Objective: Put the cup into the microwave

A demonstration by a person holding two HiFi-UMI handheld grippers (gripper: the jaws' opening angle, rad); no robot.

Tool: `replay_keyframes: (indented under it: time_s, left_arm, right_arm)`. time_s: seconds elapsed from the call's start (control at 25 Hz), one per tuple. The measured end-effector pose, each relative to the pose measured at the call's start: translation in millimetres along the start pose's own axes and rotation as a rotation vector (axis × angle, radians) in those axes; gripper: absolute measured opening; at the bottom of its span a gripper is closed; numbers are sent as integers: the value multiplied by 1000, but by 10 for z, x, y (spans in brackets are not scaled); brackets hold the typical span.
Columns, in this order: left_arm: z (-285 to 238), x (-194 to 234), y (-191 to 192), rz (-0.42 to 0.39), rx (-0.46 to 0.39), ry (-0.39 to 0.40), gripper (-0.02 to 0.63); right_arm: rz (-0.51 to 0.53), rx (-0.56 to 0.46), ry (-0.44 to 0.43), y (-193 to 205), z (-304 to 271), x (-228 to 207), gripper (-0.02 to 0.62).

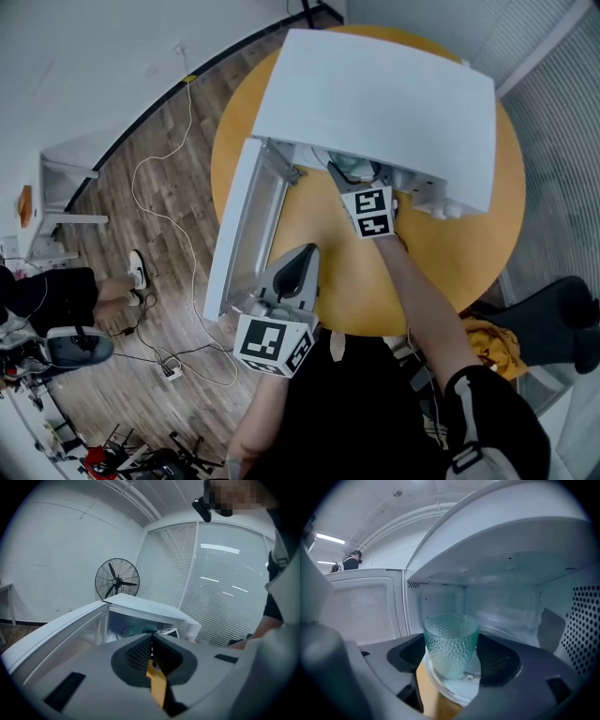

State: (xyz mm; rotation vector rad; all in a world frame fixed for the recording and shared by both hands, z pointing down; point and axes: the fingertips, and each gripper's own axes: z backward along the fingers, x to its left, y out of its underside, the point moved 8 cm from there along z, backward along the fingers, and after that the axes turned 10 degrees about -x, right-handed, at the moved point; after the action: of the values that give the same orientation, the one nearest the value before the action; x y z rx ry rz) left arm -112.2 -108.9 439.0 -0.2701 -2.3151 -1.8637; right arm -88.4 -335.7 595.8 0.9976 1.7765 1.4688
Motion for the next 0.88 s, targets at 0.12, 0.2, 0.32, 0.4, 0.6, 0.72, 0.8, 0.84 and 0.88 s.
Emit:
replay_keyframes:
  time_s: [0.12, 0.2, 0.32, 0.4, 0.6, 0.72, 0.8, 0.84, 0.88]
  left_arm:
    - [9, 18, -6, 1, 1, -8, -3]
    - [15, 25, 7, 5, 1, -15, -3]
    - [29, 22, 21, 9, 1, -20, -3]
    - [42, 25, 8, 7, -3, -28, -3]
    - [81, -2, 4, 4, -7, -37, -3]
    - [109, -3, 18, 5, -4, -44, -3]
    - [128, -5, 23, 8, -3, -47, -3]
    - [139, -5, 28, 7, -3, -48, -3]
    - [152, -4, 31, 7, -2, -48, -3]
  right_arm:
    - [5, 3, -6, -25, -80, -7, 351]
    - [10, -2, -7, -22, -128, -9, 351]
    - [12, -6, -5, -22, -204, -26, 351]
    - [11, -10, -3, -41, -267, -39, 351]
    - [17, -23, 14, -54, -382, -77, 354]
    - [17, -30, 35, -58, -450, -104, 354]
    - [21, -34, 50, -62, -481, -131, 356]
    - [23, -36, 55, -63, -491, -142, 357]
    - [24, -36, 60, -66, -496, -147, 357]
